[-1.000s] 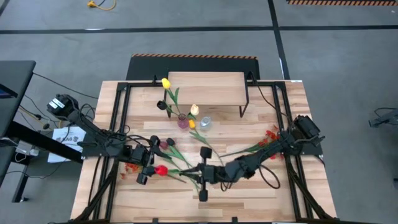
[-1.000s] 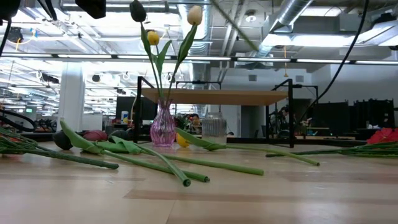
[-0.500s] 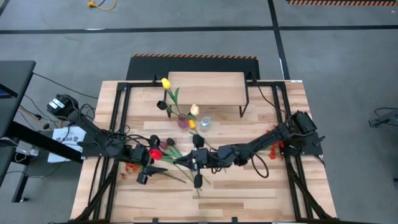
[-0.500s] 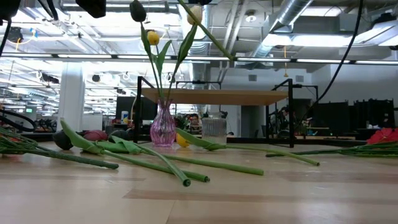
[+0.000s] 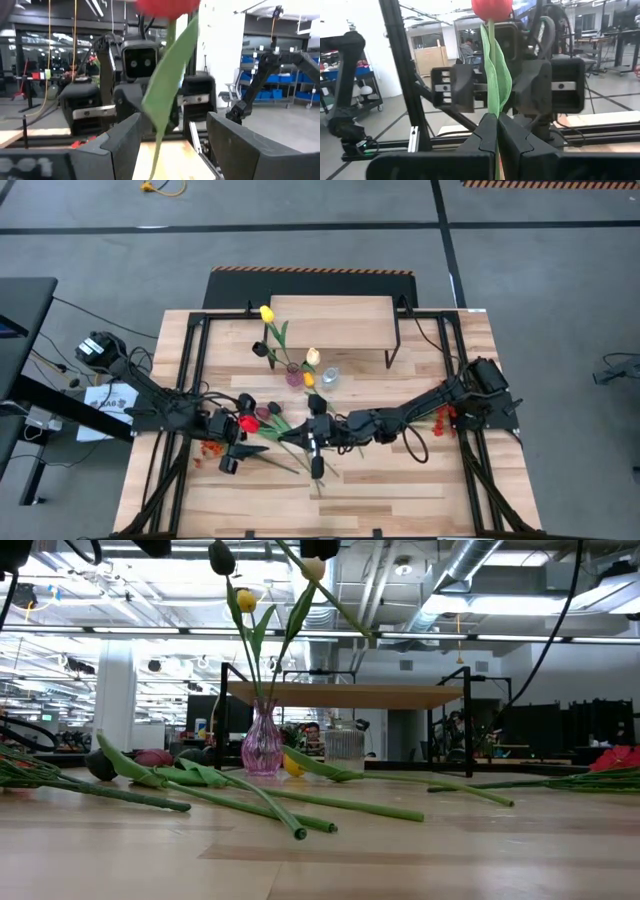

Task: Pick and place flowers into a vace then onto a shelf
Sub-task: Put the red tulip into the violet vase

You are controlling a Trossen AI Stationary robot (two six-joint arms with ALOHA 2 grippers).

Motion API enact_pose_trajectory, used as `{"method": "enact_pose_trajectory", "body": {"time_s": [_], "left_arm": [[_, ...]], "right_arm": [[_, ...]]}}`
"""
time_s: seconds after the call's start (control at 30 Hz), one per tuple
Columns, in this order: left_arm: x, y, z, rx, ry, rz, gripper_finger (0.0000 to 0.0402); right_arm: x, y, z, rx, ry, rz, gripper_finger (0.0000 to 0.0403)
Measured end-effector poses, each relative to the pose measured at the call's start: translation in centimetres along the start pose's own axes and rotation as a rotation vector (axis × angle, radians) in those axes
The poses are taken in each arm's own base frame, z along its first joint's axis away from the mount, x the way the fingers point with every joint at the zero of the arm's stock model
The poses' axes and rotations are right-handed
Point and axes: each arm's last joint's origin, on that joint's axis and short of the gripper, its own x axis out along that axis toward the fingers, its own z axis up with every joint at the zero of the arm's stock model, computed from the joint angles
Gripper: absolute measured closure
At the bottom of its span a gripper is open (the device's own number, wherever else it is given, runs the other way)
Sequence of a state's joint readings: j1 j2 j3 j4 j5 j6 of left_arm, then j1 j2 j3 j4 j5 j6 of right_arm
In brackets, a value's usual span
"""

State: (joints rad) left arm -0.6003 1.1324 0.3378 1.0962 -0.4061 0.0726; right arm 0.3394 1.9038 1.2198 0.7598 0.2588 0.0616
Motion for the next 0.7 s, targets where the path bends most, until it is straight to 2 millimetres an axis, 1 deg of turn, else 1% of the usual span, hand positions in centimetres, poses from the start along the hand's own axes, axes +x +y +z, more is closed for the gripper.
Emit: {"method": "enact_pose_trajectory", "body": {"time_s": [0.2, 0.43, 0.7], "left_arm": [[0.0, 0.2, 0.4, 0.000, -0.036, 0.019, 0.0188], [0.3, 1.2, 0.3, -0.047, -0.033, 0.125, 0.0188], [0.4, 1.6, 0.1, -0.064, -0.022, 0.139, 0.0191]], "right_arm": [[0.0, -0.1, 0.0, 0.011, -0.002, -0.004, 0.0403], [0.1, -0.4, 0.0, 0.018, -0.002, -0.011, 0.0403], [0.1, -0.4, 0.0, 0.017, 0.001, -0.011, 0.0403]]}}
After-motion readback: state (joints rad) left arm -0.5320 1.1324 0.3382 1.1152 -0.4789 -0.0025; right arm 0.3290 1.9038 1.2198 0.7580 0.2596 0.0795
